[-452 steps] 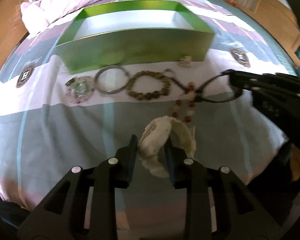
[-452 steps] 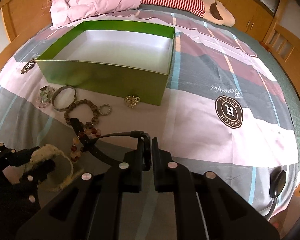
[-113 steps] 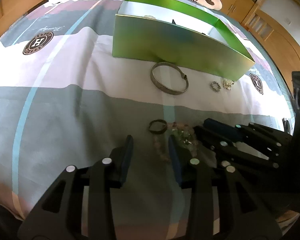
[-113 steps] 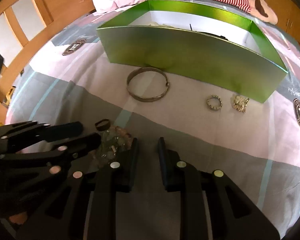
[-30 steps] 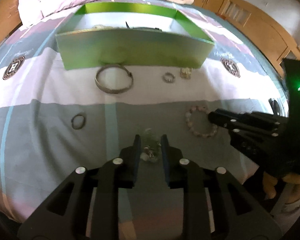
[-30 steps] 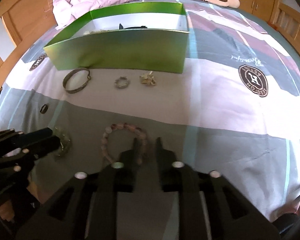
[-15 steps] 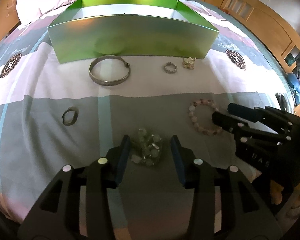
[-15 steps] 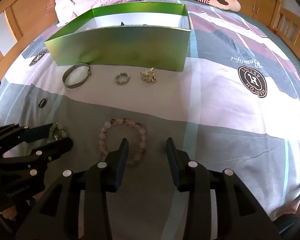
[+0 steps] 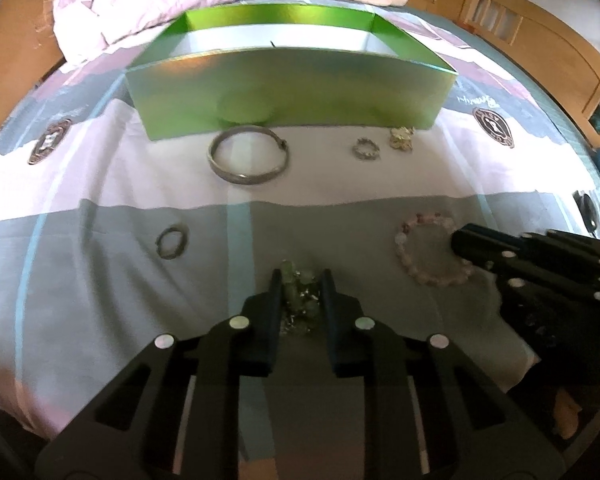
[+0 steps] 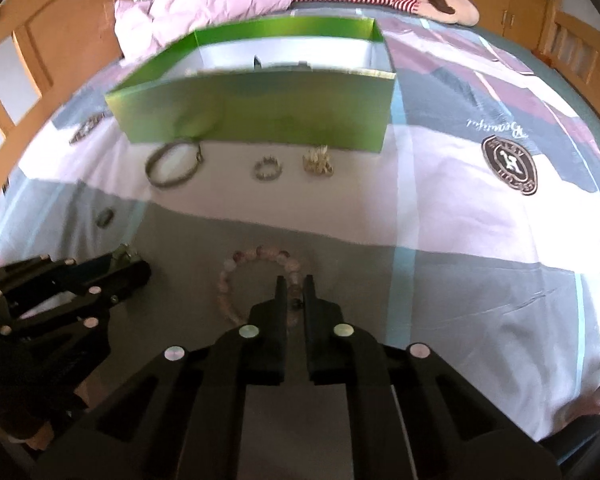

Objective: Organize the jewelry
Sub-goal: 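Carry both bracelets over the green box and open both tools inside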

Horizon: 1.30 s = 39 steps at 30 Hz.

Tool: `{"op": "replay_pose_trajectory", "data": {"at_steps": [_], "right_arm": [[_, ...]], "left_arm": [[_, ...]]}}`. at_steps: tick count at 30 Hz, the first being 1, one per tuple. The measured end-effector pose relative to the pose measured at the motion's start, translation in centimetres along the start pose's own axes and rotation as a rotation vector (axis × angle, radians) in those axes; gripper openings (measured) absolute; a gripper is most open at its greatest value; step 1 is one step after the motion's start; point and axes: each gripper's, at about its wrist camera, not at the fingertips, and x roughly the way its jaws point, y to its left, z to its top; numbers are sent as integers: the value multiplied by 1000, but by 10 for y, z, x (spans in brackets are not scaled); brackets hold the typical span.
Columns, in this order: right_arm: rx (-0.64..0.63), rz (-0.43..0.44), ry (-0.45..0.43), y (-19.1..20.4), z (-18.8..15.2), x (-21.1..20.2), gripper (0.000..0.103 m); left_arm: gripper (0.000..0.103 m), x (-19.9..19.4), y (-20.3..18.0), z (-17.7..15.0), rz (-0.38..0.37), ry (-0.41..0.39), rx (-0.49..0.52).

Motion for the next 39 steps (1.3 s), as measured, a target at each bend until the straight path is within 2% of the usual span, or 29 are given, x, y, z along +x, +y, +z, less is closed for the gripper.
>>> {"op": "replay_pose_trajectory", "data": {"at_steps": [13,20,25,29,31,36,39], "right_arm": [[104,54,-232,4,43,-86,8],[117,52,-367,8,91,-123,8],[116,51,-436,7,135,-129,8],[133,61,-415,2,164,-104,8],[141,59,-369,-1,174,-79,8],[157,40,-241,-6,176,-12,8],[145,22,-195,-6,173,18,8]], "left_arm": [[18,-81,16,38,37,-214,-81],[18,-117,19,89,39,-322,-94],[18,-123,24,137,54,-377,-85],[18,-104,30,169,75,-355,-81],[18,-87,33,179,89,-331,-76],[18,-35,41,190,98,-254,-75],[18,-9,44,190,95,-215,-70]]}}
